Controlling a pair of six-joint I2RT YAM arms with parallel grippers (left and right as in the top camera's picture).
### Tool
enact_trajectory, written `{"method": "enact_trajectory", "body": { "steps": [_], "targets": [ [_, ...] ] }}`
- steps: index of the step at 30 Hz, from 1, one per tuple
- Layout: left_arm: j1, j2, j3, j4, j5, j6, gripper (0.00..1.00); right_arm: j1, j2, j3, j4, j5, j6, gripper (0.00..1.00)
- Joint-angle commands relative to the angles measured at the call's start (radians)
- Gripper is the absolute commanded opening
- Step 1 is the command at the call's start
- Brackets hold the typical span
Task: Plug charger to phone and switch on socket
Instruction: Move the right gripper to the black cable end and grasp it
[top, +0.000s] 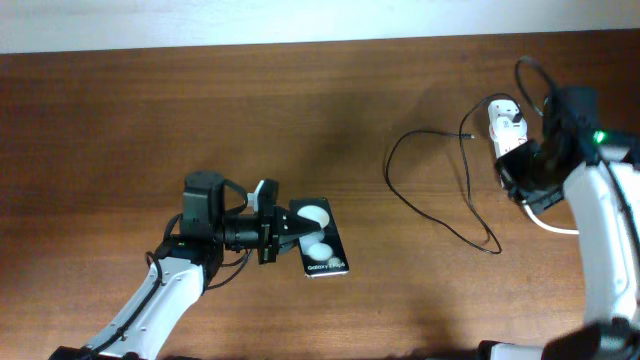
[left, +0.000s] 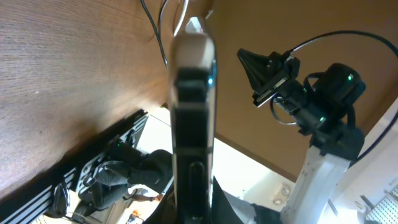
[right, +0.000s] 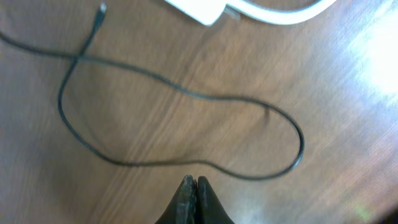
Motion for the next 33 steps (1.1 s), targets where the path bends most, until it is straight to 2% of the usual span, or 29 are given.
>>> {"method": "enact_trajectory", "body": {
  "steps": [1,4,7,11,12,13,15,17,19,22,26,27,28,29,31,33],
  "targets": [
    [-0.004,0.0,0.027,0.005,0.0,0.023,0.0,-0.058,0.17,0.179,-0.055,0.05,-0.037,0.04],
    [-0.004,0.0,0.027,0.005,0.001,0.023,0.0,-0.105,0.43,0.435,-0.132,0.052,-0.056,0.04],
    [-0.004,0.0,0.027,0.005,0.001,0.022,0.0,-0.137,0.576,0.565,-0.164,0.051,-0.075,0.04],
    [-0.004,0.0,0.027,0.043,0.011,0.023,0.0,-0.137,0.575,0.566,-0.217,0.052,-0.14,0.04],
    [-0.004,0.0,0.027,0.095,0.021,0.023,0.0,-0.137,0.575,0.566,-0.235,0.052,-0.146,0.04],
    [-0.004,0.0,0.027,0.251,0.045,0.022,0.0,-0.137,0.57,0.566,-0.262,0.051,-0.163,0.04],
    [-0.004,0.0,0.027,0.319,0.056,0.022,0.0,-0.137,0.523,0.566,-0.287,0.051,-0.19,0.04],
    [-0.004,0.002,0.027,0.319,0.048,-0.079,0.0,-0.137,0.479,0.566,-0.325,0.051,-0.19,0.04],
    [-0.004,0.004,0.027,0.318,0.011,-0.127,0.0,-0.135,0.422,0.566,-0.372,0.051,-0.19,0.04],
    [-0.004,0.005,0.027,0.318,-0.015,-0.127,0.0,-0.127,0.397,0.565,-0.366,0.032,-0.19,0.04],
    [-0.004,0.005,0.027,0.318,-0.033,-0.119,0.0,-0.005,0.399,0.565,-0.291,0.017,-0.209,0.04],
    [-0.004,0.005,0.027,0.318,-0.049,-0.12,0.0,0.049,0.399,0.565,-0.238,0.018,-0.246,0.08],
    [-0.004,0.005,0.027,0.318,-0.061,-0.119,0.0,0.098,0.399,0.565,-0.18,0.026,-0.257,0.17],
    [-0.004,0.005,0.027,0.318,-0.064,-0.119,0.0,0.157,0.399,0.565,-0.089,0.026,-0.257,0.22],
    [-0.004,0.005,0.027,0.318,-0.068,-0.119,0.0,0.224,0.405,0.565,0.033,0.026,-0.257,0.27],
    [-0.004,0.005,0.027,0.318,-0.071,-0.119,0.0,0.276,0.439,0.565,0.145,0.029,-0.256,0.46]
  ]
}}
